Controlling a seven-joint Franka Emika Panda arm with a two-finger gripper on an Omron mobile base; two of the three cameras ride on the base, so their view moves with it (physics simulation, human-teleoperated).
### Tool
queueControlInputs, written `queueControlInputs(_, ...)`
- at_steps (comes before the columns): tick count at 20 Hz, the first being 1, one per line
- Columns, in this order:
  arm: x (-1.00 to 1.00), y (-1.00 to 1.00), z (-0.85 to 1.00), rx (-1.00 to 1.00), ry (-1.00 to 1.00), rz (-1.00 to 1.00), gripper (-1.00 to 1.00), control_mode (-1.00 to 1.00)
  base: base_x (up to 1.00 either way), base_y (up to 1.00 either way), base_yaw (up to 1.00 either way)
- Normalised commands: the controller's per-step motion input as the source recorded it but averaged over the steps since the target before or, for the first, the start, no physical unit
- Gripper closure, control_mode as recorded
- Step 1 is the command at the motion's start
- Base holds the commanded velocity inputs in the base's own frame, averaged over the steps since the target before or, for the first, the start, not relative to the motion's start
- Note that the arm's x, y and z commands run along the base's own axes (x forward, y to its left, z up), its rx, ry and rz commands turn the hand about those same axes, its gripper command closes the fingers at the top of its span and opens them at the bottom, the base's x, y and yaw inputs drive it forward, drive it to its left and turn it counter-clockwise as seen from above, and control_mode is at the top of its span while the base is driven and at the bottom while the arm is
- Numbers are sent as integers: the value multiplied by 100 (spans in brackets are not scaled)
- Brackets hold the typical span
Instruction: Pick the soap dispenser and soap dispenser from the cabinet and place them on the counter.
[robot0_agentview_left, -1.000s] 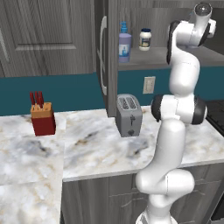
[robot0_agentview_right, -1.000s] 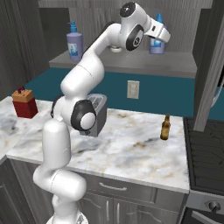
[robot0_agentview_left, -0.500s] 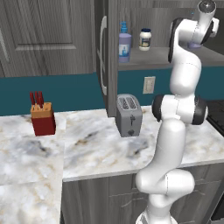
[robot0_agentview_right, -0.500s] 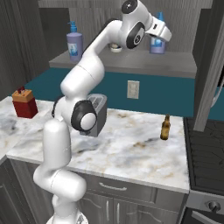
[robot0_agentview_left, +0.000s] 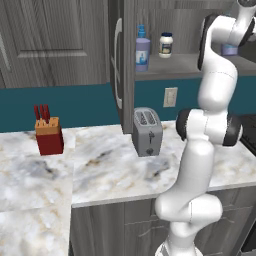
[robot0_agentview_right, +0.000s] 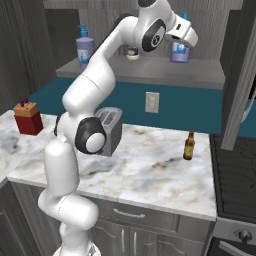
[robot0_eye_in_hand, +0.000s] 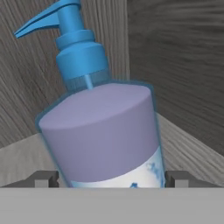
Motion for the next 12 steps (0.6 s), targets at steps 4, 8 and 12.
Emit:
queueControlInputs(4,-57,0,-5,0,0,-2,100,-100,0,0,0)
queueControlInputs(8,-57,1,-5,0,0,-2,100,-100,0,0,0)
queueControlInputs(12,-56,4,-7,0,0,-2,100,-100,0,0,0)
